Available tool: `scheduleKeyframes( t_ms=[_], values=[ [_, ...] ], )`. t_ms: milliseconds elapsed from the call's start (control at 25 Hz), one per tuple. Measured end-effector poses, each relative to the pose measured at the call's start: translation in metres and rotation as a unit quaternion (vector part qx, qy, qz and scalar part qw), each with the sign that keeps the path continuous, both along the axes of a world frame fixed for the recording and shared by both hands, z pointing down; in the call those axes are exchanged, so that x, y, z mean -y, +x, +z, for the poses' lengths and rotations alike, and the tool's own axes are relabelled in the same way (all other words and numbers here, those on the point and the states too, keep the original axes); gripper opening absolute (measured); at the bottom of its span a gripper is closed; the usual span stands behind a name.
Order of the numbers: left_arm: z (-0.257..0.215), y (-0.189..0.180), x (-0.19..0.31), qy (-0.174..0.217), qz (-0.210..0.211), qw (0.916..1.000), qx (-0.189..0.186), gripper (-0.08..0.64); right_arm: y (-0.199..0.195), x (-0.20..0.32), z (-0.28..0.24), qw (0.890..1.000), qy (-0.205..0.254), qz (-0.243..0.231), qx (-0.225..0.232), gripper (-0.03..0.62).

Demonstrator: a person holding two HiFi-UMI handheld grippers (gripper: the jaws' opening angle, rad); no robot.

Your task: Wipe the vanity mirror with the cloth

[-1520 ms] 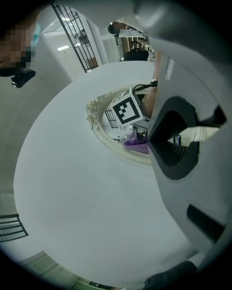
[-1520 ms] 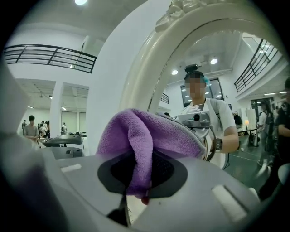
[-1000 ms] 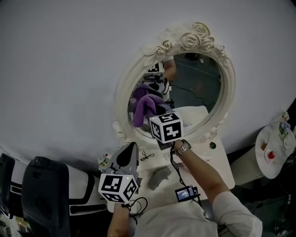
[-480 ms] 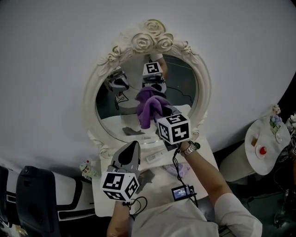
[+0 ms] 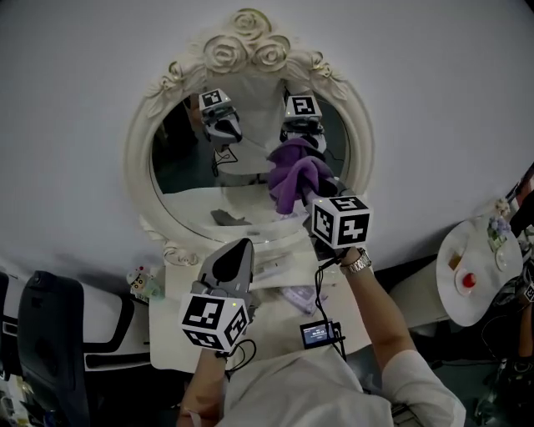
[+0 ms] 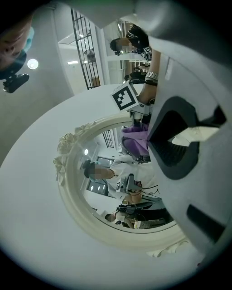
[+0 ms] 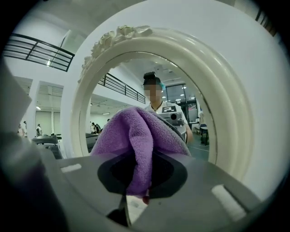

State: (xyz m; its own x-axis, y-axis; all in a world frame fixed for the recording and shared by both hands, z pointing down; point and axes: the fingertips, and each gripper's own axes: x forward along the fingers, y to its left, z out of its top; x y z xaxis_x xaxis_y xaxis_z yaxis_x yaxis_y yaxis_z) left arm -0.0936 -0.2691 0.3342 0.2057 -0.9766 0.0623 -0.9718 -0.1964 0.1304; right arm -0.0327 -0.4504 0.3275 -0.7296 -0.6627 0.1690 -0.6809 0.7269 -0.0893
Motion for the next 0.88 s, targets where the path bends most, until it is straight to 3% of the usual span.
scheduleKeyframes(
  t_ms=[400, 560, 760, 880],
  values=[
    [0.012, 0.019, 0.01, -0.013, 0.007, 0.9999, -0.005, 0.0, 0.062, 0.028, 0.019, 0.998, -0.011, 0.066, 0.0, 0.058],
    [0.011, 0.02, 0.01, -0.014, 0.011, 0.9998, -0.004, 0.0, 0.065, 0.032, 0.021, 0.995, 0.019, 0.093, -0.019, 0.059],
    [0.015, 0.0, -0.007, -0.018, 0.0, 0.9998, -0.004, 0.002, 0.07, 0.025, 0.025, 0.991, -0.002, 0.136, 0.011, 0.06],
    [0.023, -0.024, -0.018, -0.024, -0.017, 0.9995, -0.013, 0.0, 0.043, 0.0, 0.028, 0.993, -0.007, 0.114, 0.028, 0.059]
  ],
)
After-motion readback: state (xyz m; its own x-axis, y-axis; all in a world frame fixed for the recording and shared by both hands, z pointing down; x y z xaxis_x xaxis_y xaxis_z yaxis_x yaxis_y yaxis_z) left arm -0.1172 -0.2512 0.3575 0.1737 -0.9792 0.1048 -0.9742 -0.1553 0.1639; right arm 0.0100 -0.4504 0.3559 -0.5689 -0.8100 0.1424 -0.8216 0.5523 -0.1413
